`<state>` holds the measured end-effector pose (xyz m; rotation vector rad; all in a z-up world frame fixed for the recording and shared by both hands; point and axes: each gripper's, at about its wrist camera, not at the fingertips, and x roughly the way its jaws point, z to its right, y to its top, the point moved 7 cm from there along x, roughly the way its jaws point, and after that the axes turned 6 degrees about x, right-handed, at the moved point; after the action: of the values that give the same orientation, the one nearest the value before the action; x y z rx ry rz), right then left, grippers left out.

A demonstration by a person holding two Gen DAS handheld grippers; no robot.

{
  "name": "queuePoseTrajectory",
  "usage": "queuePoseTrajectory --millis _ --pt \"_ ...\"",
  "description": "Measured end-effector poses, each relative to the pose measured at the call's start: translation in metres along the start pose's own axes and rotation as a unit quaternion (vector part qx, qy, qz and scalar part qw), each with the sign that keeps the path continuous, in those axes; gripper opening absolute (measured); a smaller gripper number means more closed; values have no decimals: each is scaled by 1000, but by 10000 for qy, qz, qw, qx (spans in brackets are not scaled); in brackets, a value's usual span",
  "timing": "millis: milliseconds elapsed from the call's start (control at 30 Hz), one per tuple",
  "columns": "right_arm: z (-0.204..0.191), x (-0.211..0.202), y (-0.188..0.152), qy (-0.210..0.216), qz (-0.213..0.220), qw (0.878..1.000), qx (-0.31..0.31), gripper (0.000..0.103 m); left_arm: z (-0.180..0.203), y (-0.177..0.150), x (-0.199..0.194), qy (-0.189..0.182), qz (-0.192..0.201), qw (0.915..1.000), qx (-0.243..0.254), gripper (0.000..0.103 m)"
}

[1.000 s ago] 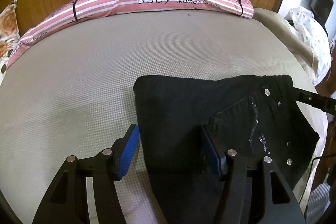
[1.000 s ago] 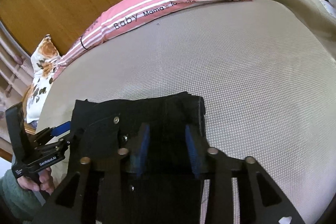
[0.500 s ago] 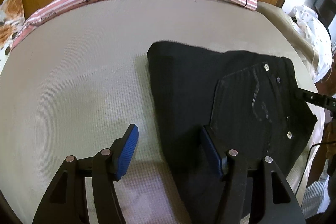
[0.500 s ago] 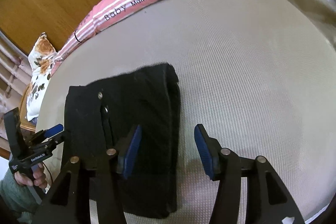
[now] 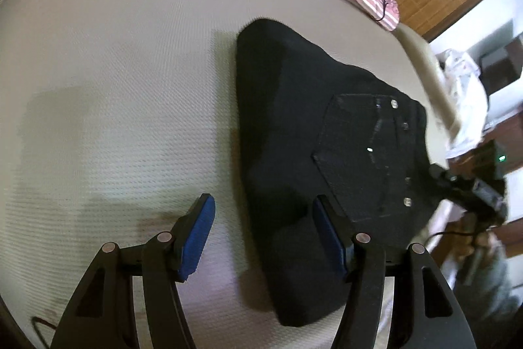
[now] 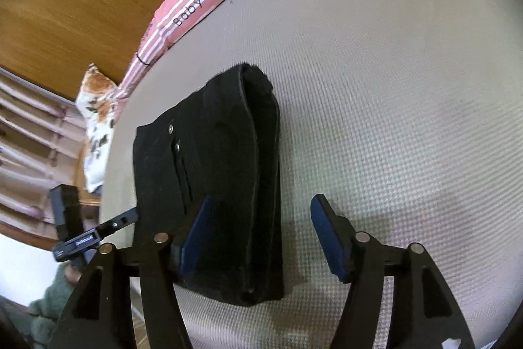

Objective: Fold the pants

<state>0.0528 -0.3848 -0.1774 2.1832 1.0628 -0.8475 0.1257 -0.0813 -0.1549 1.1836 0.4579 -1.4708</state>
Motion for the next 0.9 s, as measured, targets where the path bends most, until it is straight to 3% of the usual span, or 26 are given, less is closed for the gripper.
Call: queuePoseTrajectory --millis 533,767,900 --pt "8 13 8 995 -405 9939 235 59 10 9 14 -574 -92 9980 -266 63" --pt "4 32 11 1414 -670 9871 325 33 10 15 16 -768 -38 9968 -208 65" --pt "-3 39 16 1464 -723 9864 192 31 11 22 20 -919 97 9957 -113 68"
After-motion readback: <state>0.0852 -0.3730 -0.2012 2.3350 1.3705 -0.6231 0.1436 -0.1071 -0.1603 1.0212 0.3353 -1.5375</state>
